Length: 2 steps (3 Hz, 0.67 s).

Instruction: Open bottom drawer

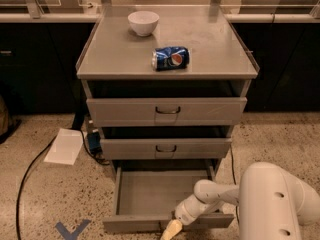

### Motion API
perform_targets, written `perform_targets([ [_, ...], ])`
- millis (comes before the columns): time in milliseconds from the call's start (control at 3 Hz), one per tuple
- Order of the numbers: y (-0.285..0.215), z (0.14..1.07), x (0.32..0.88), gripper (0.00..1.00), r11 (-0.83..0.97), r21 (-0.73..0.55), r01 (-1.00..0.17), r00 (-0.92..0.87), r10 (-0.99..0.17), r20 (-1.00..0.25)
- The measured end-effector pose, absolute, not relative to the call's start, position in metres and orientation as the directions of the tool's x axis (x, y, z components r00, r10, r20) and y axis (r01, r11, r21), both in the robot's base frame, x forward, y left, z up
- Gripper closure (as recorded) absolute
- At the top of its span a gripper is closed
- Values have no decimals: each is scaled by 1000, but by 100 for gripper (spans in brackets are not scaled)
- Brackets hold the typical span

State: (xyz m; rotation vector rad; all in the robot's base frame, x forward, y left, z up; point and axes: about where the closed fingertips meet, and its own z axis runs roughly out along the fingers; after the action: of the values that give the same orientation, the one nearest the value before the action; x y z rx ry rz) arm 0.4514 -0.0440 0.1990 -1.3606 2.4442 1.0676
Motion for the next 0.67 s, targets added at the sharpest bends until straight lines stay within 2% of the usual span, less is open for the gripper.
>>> perform_targets([
  [333, -49, 205, 419, 0, 341, 537, -772, -588, -703, -399],
  [667, -47, 206, 430, 0, 341, 537, -772, -588, -703, -399],
])
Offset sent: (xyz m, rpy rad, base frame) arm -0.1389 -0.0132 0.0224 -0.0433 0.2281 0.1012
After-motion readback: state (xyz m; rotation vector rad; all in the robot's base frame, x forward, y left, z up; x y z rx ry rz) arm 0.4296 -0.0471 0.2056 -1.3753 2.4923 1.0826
